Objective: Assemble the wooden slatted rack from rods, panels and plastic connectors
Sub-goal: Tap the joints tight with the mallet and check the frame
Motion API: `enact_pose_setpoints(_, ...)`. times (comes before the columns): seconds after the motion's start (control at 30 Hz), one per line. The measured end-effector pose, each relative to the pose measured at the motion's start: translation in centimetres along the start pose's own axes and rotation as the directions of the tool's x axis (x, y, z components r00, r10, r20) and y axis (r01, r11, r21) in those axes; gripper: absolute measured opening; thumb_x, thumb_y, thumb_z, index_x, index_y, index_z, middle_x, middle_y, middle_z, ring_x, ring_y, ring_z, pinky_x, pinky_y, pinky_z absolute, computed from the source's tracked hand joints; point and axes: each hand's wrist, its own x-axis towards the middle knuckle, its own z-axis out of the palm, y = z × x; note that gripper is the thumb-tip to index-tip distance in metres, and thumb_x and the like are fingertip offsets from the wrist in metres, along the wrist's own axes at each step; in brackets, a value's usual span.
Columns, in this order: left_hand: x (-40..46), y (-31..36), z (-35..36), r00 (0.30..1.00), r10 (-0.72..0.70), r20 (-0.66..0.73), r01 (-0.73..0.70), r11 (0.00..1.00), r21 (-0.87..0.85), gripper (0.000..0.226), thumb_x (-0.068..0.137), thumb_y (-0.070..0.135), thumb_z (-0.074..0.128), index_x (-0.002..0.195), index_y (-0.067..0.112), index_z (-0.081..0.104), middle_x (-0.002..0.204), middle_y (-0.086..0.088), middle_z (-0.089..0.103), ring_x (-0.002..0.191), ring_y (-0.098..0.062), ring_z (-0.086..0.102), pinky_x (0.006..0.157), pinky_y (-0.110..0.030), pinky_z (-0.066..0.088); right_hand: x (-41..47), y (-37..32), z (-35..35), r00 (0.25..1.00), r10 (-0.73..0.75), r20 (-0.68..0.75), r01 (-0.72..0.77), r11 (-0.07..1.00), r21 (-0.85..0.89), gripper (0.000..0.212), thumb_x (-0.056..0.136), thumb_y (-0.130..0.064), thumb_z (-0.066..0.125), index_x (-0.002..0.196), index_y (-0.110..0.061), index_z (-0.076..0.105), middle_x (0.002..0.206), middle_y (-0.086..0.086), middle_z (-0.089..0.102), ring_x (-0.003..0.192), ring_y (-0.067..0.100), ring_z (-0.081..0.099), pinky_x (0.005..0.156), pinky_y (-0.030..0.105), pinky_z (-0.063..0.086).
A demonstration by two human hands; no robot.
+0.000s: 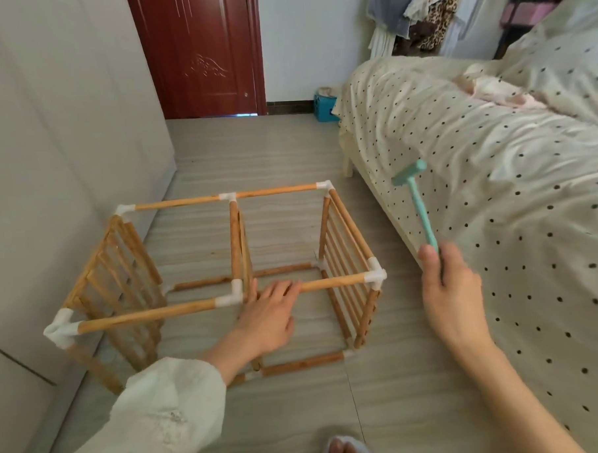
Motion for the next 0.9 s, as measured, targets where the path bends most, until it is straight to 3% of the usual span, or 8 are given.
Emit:
enact_pose_setpoints(0.07,-0.1,-0.3,-0.1,0.999,-0.010,-0.044,0.010,1.000,-0.004,0.066,0.096,0.021,0.040,0.151,0.020,0.003,0.156,0.002,0.012,0.144,-0.017,0.012,0.118,-0.044,-0.007,-2.6,2.3,1.4,0.988,0.149,0.034,-0.148,0.988,-0.033,0.025,0.097,-0.031,0.032,0.086,-0.010,0.038,0.057,0.006,0.050,0.046,0.027,0.048,0.043,0.038,0.037)
enact_pose_setpoints(0.17,-0.4,-0.2,0.3,0.996,-0.052,-0.073,0.049,0.998,-0.036,0.066,0.094,0.019,0.041,0.151,0.021,0.008,0.155,0.003,0.017,0.143,-0.016,0.013,0.116,-0.039,-0.011,-4.8,5.6,3.0,0.835,0.417,0.359,-0.259,0.873,-0.412,0.026,0.101,-0.033,0.029,0.089,-0.012,0.039,0.083,0.017,0.064,0.074,0.037,0.060,0.067,0.047,0.049)
enact_pose_setpoints(0.33,0.0,0.0,0.8,0.994,-0.074,-0.085,0.067,0.995,-0.077,0.067,0.090,0.019,0.045,0.149,0.023,0.013,0.151,0.004,0.023,0.142,-0.015,0.017,0.117,-0.041,-0.010,-2.1,3.6,2.3,0.989,0.144,0.041,-0.144,0.990,-0.006,0.028,0.099,-0.028,0.032,0.084,-0.005,0.041,0.059,0.008,0.050,0.048,0.027,0.045,0.048,0.042,0.039)
enact_pose_setpoints(0.47,-0.4,-0.2,0.5,0.997,-0.058,-0.044,0.053,0.992,-0.115,0.065,0.091,0.016,0.045,0.148,0.024,0.014,0.152,0.005,0.023,0.142,-0.015,0.016,0.117,-0.039,-0.012,-5.0,5.5,3.2,0.832,0.446,0.331,-0.264,0.842,-0.470,0.038,0.102,-0.033,0.025,0.103,-0.004,0.049,0.086,0.015,0.062,0.080,0.035,0.060,0.068,0.041,0.047)
enact_pose_setpoints(0.63,-1.2,-0.6,0.3,0.998,-0.045,-0.038,0.038,0.984,-0.175,0.062,0.092,0.014,0.044,0.148,0.024,0.018,0.152,0.003,0.024,0.143,-0.016,0.016,0.114,-0.036,-0.013,-1.7,2.8,0.7,0.990,0.108,-0.087,-0.118,0.985,-0.126,0.028,0.099,-0.030,0.031,0.085,-0.006,0.038,0.057,0.009,0.049,0.046,0.030,0.044,0.045,0.036,0.033)
enact_pose_setpoints(0.7,-1.8,-0.7,0.1,0.998,-0.048,-0.034,0.040,0.978,-0.204,0.060,0.093,0.014,0.043,0.147,0.025,0.020,0.151,0.003,0.026,0.142,-0.016,0.018,0.114,-0.034,-0.013,-4.0,3.2,1.2,0.970,0.216,0.110,-0.174,0.937,-0.304,0.035,0.099,-0.037,0.024,0.092,-0.007,0.039,0.068,0.012,0.058,0.056,0.035,0.055,0.052,0.041,0.043)
enact_pose_setpoints(0.77,-2.4,-0.7,0.2,0.998,-0.044,-0.036,0.035,0.977,-0.210,0.058,0.093,0.015,0.044,0.146,0.025,0.021,0.151,0.003,0.027,0.142,-0.015,0.018,0.114,-0.034,-0.013,-6.9,4.9,1.7,0.814,0.427,0.394,-0.126,0.791,-0.598,0.035,0.102,-0.036,0.021,0.104,-0.009,0.044,0.093,0.014,0.065,0.083,0.035,0.062,0.066,0.036,0.044)
enact_pose_setpoints(0.9,-3.0,-1.0,0.4,0.999,-0.041,-0.034,0.032,0.976,-0.214,0.055,0.096,0.024,0.044,0.146,0.029,0.023,0.150,0.005,0.028,0.143,-0.015,0.015,0.113,-0.033,-0.014,-5.5,4.1,0.1,0.919,0.278,0.280,-0.181,0.928,-0.327,0.031,0.101,-0.034,0.029,0.082,-0.012,0.041,0.075,0.013,0.061,0.070,0.037,0.058,0.060,0.040,0.043)
